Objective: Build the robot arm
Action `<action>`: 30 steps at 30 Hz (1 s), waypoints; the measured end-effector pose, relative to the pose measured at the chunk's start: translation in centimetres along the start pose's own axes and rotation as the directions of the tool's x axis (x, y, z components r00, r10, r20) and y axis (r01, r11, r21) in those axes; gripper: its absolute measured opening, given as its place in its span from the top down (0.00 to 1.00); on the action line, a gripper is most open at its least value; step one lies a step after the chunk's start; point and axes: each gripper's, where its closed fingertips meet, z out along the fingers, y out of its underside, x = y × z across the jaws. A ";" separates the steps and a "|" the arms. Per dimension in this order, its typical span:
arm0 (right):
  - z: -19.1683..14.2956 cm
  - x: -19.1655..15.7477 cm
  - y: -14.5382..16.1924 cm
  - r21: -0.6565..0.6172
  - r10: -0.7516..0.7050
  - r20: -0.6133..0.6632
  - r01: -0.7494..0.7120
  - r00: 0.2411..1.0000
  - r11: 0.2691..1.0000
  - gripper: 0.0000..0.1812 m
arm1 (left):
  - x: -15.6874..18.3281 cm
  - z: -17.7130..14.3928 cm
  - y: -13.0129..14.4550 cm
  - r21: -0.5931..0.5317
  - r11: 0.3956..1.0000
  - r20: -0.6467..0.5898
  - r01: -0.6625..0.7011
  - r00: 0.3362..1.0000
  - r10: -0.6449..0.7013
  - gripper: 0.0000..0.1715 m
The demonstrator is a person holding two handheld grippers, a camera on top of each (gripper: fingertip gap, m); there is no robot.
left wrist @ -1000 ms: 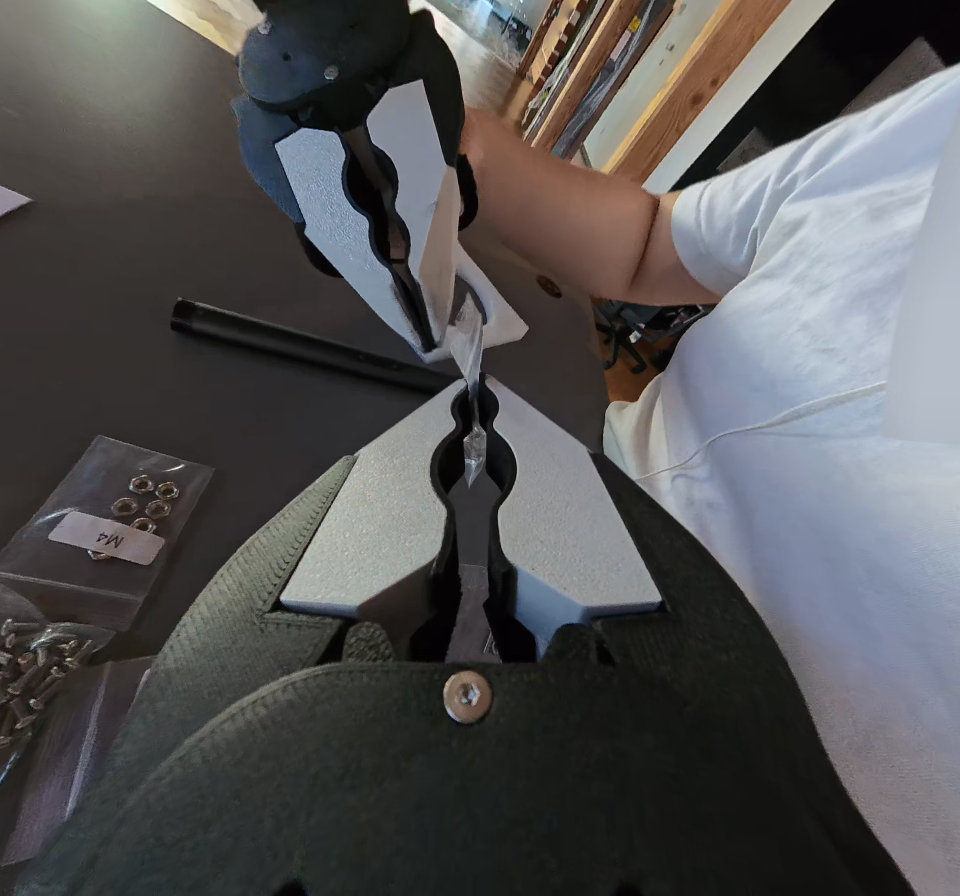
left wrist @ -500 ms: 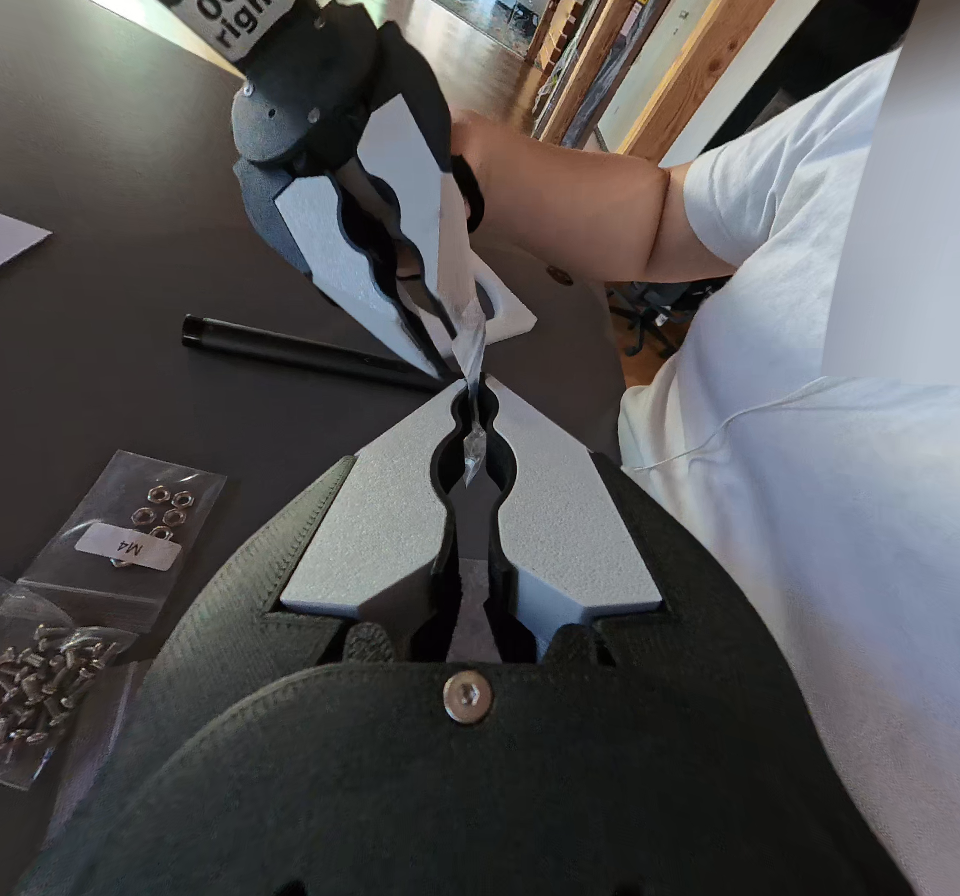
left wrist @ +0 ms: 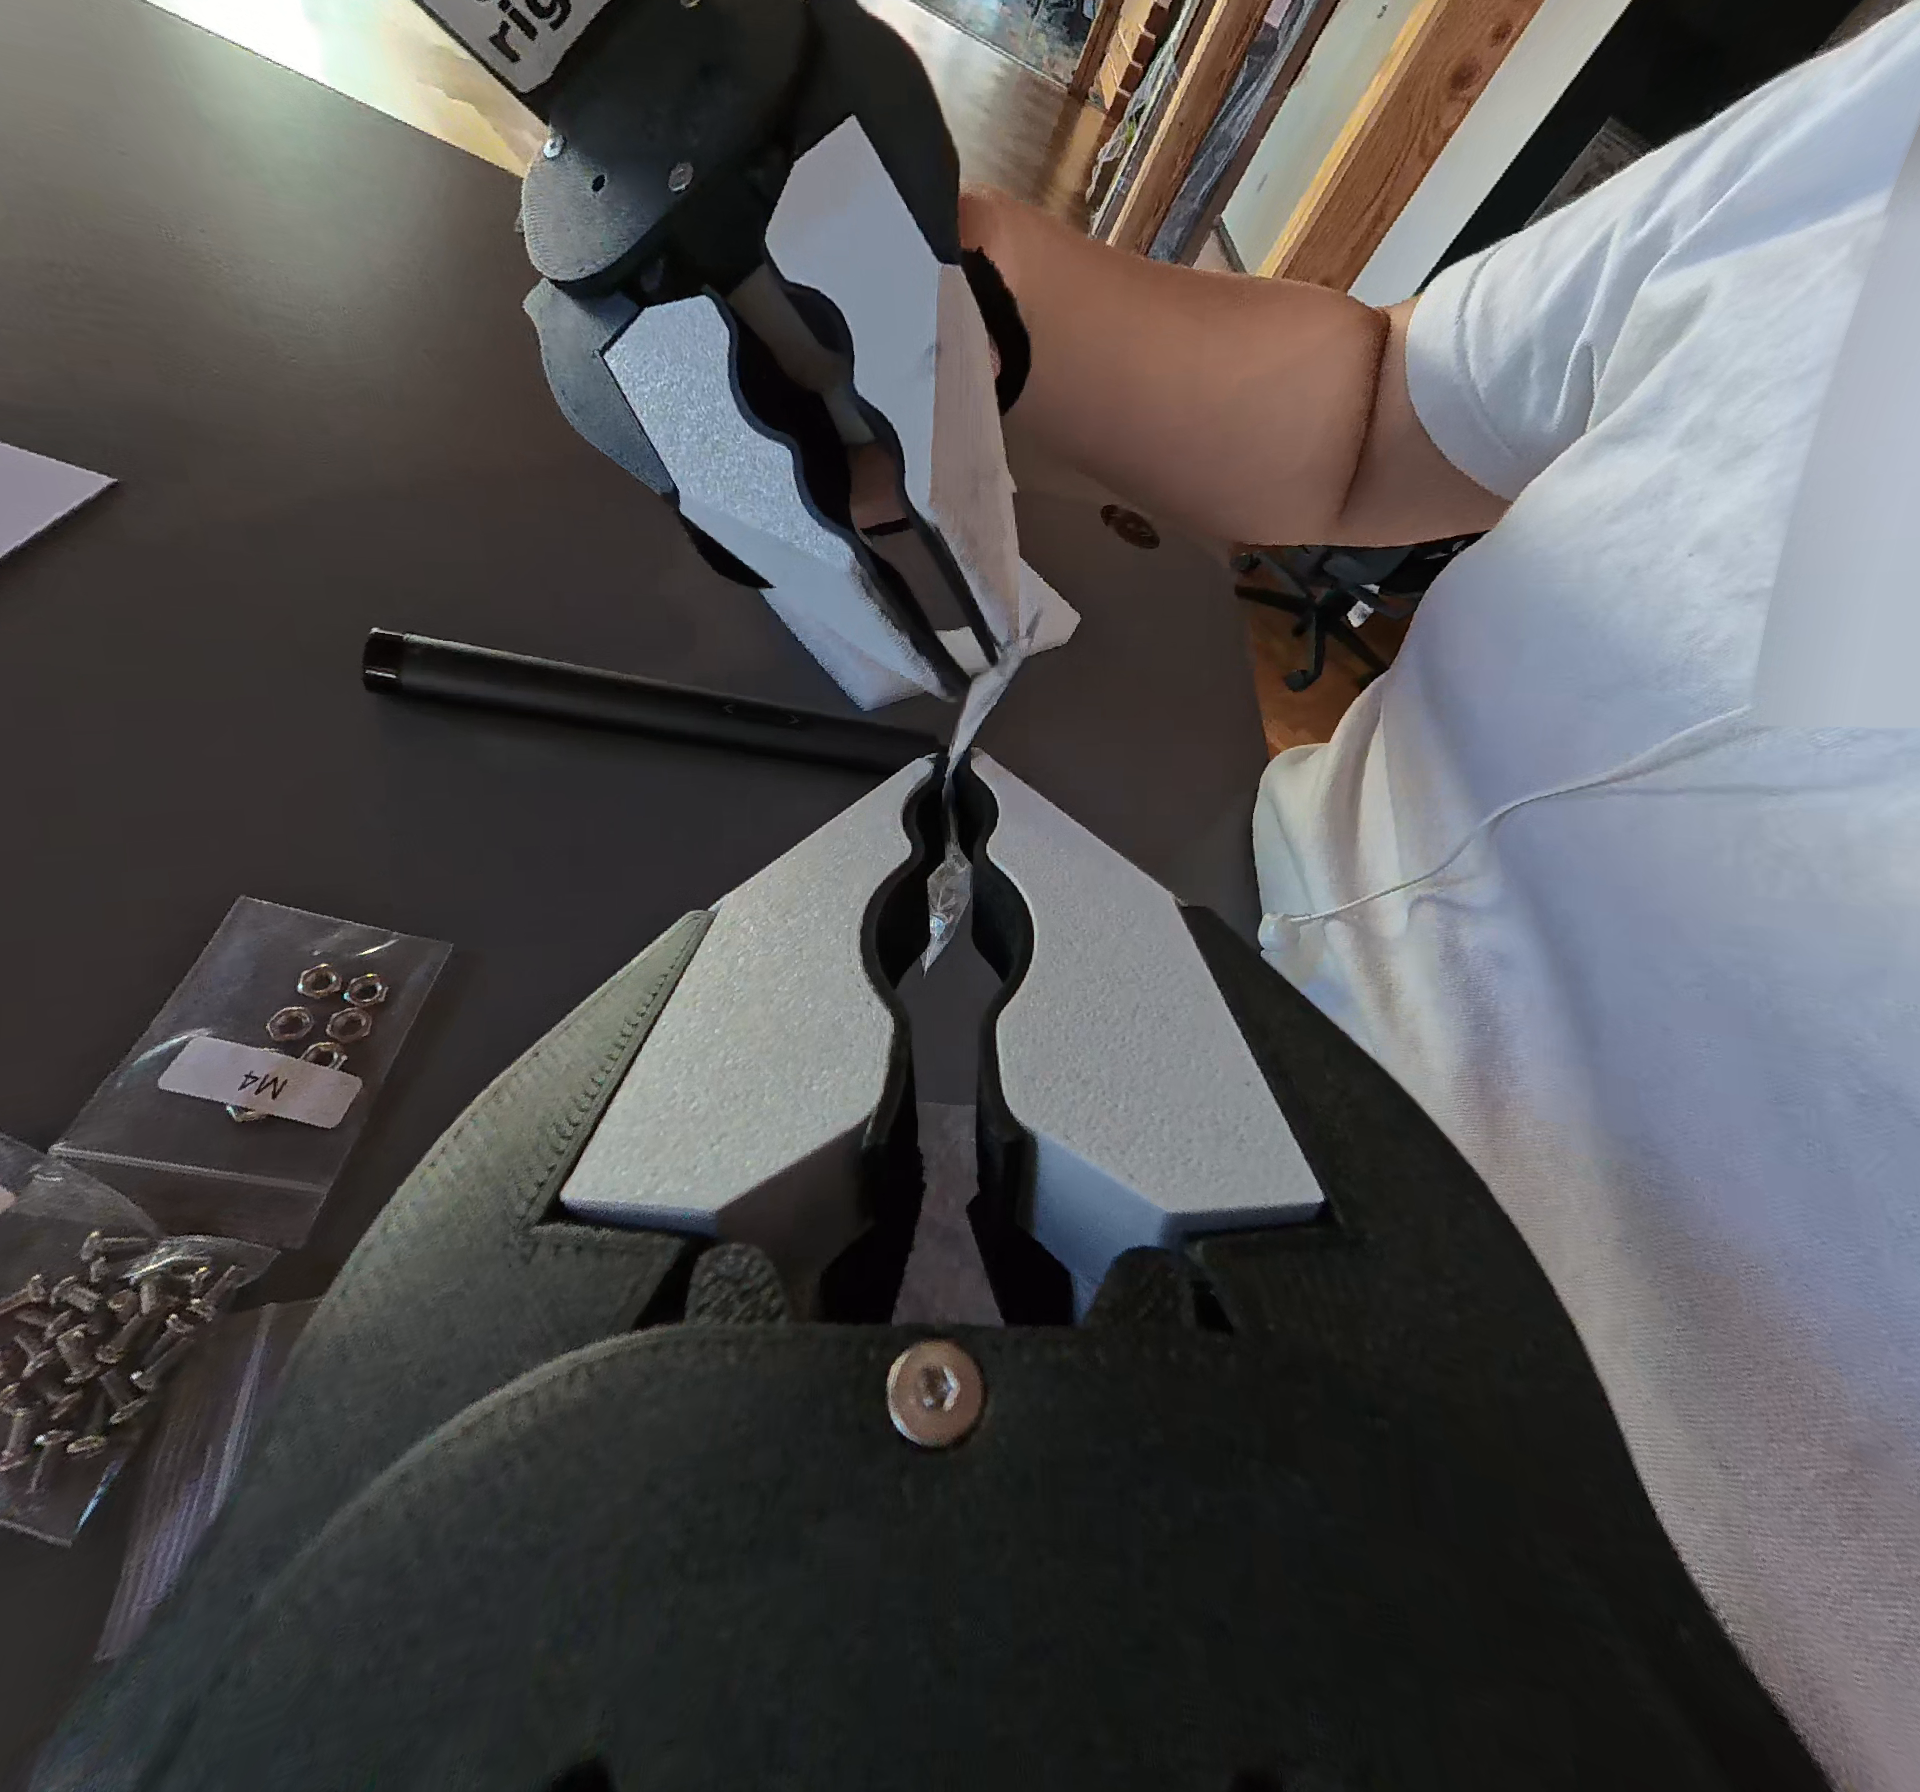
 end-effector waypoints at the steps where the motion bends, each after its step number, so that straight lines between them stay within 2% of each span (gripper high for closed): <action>1: 0.2 -0.1 0.2 -0.008 -0.009 -0.006 0.009 1.000 1.000 0.97 | 0.0 0.0 0.0 -0.001 1.000 0.000 -0.002 1.000 0.002 1.00; 4: 0.6 -0.4 0.4 -0.008 -0.052 -0.027 0.051 0.998 0.999 0.97 | 0.1 0.1 0.2 -0.007 1.000 0.000 -0.009 1.000 0.009 1.00; 9: -0.3 -0.7 -0.9 0.060 -0.056 -0.082 0.061 0.995 0.996 0.97 | -0.1 0.0 0.1 0.000 1.000 0.010 -0.012 1.000 0.012 1.00; 15: -1.4 -0.2 -1.7 0.088 0.049 -0.129 -0.038 0.990 0.995 0.96 | -0.1 -0.1 -0.4 0.016 0.999 0.016 -0.040 0.999 0.040 1.00; 18: -1.3 -0.3 -1.6 0.053 0.079 -0.115 -0.074 0.990 0.996 0.96 | -0.2 -0.1 -0.5 0.016 0.999 0.022 -0.047 0.999 0.047 1.00; 30: -0.8 -0.2 -1.0 -0.035 0.060 -0.145 -0.065 0.988 0.997 0.96 | -0.5 -0.1 -0.4 0.020 0.999 0.024 -0.036 0.999 0.036 1.00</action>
